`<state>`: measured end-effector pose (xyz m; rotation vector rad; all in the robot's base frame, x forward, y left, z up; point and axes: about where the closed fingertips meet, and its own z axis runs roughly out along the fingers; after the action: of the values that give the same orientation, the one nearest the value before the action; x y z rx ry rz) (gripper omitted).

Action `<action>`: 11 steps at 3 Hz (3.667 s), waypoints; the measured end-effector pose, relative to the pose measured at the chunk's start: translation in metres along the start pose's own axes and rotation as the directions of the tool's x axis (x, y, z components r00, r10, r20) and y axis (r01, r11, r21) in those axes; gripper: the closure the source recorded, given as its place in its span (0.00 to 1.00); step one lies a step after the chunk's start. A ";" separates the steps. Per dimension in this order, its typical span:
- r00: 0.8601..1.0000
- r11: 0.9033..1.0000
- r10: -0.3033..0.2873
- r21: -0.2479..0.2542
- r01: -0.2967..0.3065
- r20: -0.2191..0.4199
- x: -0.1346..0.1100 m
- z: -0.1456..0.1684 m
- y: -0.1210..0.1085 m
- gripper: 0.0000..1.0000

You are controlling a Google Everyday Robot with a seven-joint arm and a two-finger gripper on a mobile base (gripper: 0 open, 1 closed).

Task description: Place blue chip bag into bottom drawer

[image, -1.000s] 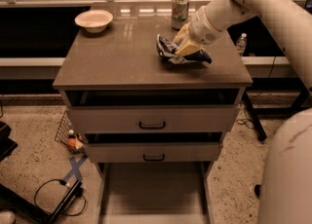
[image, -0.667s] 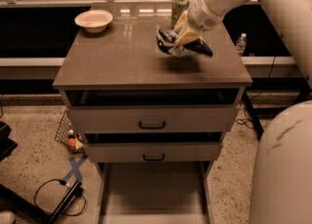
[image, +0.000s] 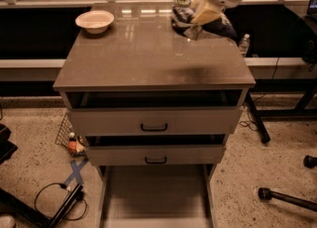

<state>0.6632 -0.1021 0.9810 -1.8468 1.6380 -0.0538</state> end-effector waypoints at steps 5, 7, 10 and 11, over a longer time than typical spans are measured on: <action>0.963 0.948 0.271 0.174 -0.266 -0.002 0.010 -0.110 0.181 1.00; 0.945 0.934 0.318 0.147 -0.326 0.075 0.030 -0.061 0.206 1.00; 0.837 0.847 0.509 0.054 -0.528 0.199 0.156 0.057 0.369 1.00; 0.835 0.846 0.512 0.051 -0.530 0.201 0.156 0.059 0.369 1.00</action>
Offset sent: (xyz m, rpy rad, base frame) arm -0.2201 -0.0616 0.0098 0.0681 -0.0525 -0.3085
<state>0.4012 -0.2156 0.6938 -1.2295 1.9109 0.2534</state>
